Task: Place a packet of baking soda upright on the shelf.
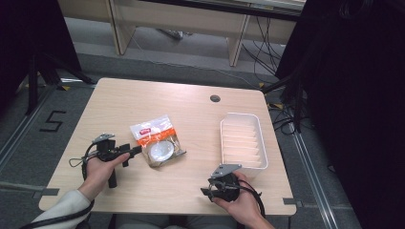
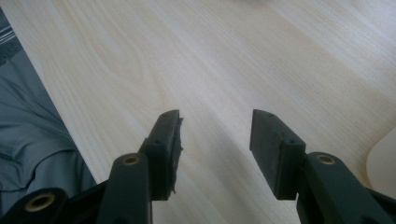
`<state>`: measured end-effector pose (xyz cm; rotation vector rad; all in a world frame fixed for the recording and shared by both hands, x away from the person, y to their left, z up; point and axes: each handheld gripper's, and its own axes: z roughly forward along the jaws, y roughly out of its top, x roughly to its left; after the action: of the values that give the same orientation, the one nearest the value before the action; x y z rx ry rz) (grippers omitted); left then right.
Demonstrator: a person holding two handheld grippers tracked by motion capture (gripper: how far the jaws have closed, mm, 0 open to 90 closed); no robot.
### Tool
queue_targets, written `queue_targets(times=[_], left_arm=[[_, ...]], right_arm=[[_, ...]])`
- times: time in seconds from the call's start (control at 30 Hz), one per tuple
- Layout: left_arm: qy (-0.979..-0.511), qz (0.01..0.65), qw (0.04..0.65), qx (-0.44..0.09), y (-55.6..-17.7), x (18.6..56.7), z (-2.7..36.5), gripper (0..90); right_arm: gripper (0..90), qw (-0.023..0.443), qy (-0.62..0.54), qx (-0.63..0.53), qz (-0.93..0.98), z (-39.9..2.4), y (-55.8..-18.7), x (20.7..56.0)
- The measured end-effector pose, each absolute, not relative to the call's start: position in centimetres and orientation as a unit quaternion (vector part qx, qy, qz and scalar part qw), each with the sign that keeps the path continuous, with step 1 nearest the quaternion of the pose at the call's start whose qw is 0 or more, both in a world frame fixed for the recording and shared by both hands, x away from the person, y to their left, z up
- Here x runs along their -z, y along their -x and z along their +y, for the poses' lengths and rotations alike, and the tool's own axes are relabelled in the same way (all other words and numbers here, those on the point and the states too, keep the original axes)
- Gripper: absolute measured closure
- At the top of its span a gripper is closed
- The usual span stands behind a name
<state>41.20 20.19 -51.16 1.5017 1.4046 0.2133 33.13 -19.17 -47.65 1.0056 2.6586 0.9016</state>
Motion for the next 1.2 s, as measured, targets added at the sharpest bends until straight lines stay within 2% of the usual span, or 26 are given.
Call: queue_targets(times=[0.37, 0.4, 0.73, 0.77, 0.97, 1.03, 1.2], left_arm=[[-0.613, 0.597, 0.511, -0.087, -44.8, 51.8, 19.9, 38.3], [-0.611, 0.598, 0.511, -0.087, -44.9, 51.9, 19.9, 38.4], [-0.607, 0.605, 0.509, -0.08, -46.0, 52.5, 20.1, 40.3], [-0.605, 0.607, 0.509, -0.078, -46.1, 52.6, 20.1, 40.5], [-0.598, 0.613, 0.511, -0.072, -46.6, 52.8, 20.1, 41.9], [-0.594, 0.618, 0.512, -0.066, -46.8, 53.0, 20.1, 42.7], [-0.592, 0.617, 0.515, -0.061, -46.9, 53.0, 20.0, 45.0]], right_arm=[[53.9, 0.082, -0.334, -0.302, 0.889, -19.0, -33.1, 47.6], [53.9, 0.093, -0.334, -0.307, 0.886, -19.0, -33.2, 47.8], [54.1, 0.089, -0.334, -0.309, 0.886, -18.9, -33.1, 47.8], [54.1, 0.078, -0.335, -0.303, 0.889, -18.9, -33.0, 47.5], [54.2, 0.089, -0.334, -0.309, 0.886, -18.9, -33.1, 47.8], [54.1, 0.07, -0.34, -0.306, 0.887, -18.8, -32.9, 47.6], [54.1, 0.074, -0.337, -0.304, 0.888, -18.8, -32.9, 47.6]])
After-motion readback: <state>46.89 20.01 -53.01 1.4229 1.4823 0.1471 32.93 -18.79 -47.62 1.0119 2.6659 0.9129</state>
